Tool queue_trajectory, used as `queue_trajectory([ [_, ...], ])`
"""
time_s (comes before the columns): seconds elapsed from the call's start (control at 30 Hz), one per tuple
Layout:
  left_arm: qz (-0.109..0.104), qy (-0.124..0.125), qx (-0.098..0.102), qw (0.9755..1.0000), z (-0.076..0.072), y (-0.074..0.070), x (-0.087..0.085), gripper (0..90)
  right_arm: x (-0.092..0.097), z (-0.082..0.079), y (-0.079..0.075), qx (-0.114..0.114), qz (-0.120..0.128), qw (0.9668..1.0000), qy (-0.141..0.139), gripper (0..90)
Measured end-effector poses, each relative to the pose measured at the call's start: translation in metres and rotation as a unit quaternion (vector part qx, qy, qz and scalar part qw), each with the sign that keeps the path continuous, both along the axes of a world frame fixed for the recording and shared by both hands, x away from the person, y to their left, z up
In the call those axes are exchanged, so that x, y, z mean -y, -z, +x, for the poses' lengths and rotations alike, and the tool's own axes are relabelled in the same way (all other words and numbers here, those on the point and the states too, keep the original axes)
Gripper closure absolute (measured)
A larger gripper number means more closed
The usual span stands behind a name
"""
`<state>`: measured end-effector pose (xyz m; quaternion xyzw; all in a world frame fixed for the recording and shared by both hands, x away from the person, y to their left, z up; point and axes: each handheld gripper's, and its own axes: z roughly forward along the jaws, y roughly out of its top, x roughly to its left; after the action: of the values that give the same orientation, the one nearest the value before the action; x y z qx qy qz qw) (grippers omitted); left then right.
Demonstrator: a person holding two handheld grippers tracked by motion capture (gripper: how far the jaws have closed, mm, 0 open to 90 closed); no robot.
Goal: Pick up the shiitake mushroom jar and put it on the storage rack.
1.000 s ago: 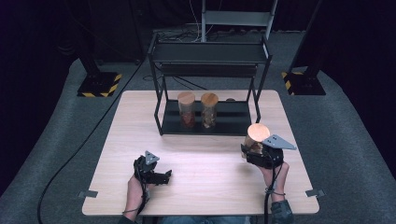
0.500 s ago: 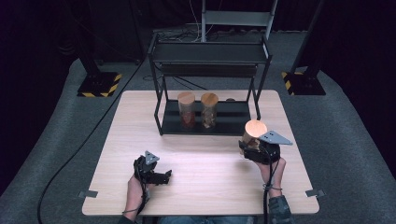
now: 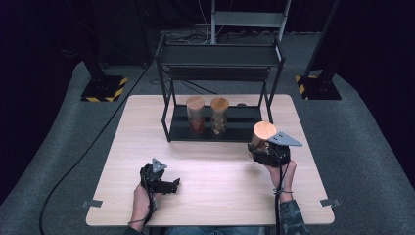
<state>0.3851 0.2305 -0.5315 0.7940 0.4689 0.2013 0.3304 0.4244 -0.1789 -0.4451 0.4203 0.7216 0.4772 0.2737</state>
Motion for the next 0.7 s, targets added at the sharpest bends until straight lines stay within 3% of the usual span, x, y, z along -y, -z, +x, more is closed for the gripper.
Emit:
queue_trajectory([
  [0.7, 0.0, 0.0, 0.0, 1.0, 0.0, 0.0, 0.0, 0.2, -0.006, 0.018, 0.005, -0.007, -0.004, 1.0, 0.004, 24.4],
])
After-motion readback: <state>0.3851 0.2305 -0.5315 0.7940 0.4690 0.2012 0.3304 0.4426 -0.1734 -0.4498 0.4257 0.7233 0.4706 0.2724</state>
